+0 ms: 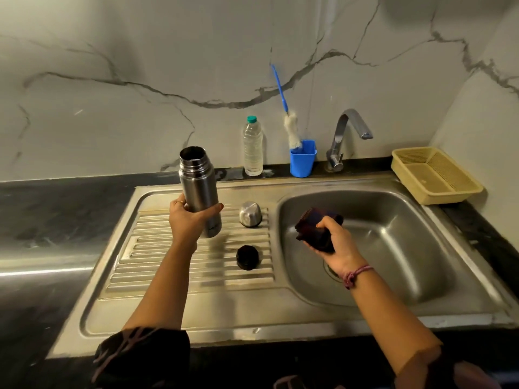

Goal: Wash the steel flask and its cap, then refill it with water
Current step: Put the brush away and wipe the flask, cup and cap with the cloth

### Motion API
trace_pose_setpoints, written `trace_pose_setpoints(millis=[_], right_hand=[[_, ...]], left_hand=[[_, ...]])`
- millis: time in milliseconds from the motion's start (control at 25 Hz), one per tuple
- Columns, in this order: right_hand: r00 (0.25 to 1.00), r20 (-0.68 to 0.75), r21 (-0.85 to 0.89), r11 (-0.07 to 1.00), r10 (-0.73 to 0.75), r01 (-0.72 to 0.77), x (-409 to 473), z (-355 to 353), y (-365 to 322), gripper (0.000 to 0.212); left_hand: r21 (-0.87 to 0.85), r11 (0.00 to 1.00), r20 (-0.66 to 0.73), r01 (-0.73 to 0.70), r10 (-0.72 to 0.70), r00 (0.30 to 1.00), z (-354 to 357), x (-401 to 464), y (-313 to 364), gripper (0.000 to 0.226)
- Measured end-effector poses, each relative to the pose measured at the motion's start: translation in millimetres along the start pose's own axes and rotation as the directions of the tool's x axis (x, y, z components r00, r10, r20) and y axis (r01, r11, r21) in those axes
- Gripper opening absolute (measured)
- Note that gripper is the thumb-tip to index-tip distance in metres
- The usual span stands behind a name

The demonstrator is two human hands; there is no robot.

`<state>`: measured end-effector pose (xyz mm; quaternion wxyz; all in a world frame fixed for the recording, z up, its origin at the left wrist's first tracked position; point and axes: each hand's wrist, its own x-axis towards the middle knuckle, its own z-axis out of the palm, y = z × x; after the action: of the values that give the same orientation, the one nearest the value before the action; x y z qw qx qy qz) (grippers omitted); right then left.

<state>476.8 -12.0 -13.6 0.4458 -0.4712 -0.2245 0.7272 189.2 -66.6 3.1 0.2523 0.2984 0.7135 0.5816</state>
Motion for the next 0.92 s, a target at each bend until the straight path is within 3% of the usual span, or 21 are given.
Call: trace_pose_setpoints(millis=[240,480,920], right_hand=[[0.998,-0.064,0.053,0.998,-0.010,0.013,6.3,8.0,12.0,0.010],[0.996,-0.088,0.032,0.999,-0.012,0.015,16.3,16.9,15.0,0.013],[0.996,-0.090,0.023,1.000,-0.012,0.014,27.4,24.9,20.6,0.018]], left_hand=[[-0.072,0.996,0.021,0.061,-0.060,0.998,-8.4,20.0,-20.4,0.073],[-0.037,0.996,0.019,0.080,-0.080,0.997,-10.7,39.2,-36.5,0.081],[-0.016,0.997,0.045,0.069,-0.069,0.997,-9.6,48.1,-45.9,0.072]])
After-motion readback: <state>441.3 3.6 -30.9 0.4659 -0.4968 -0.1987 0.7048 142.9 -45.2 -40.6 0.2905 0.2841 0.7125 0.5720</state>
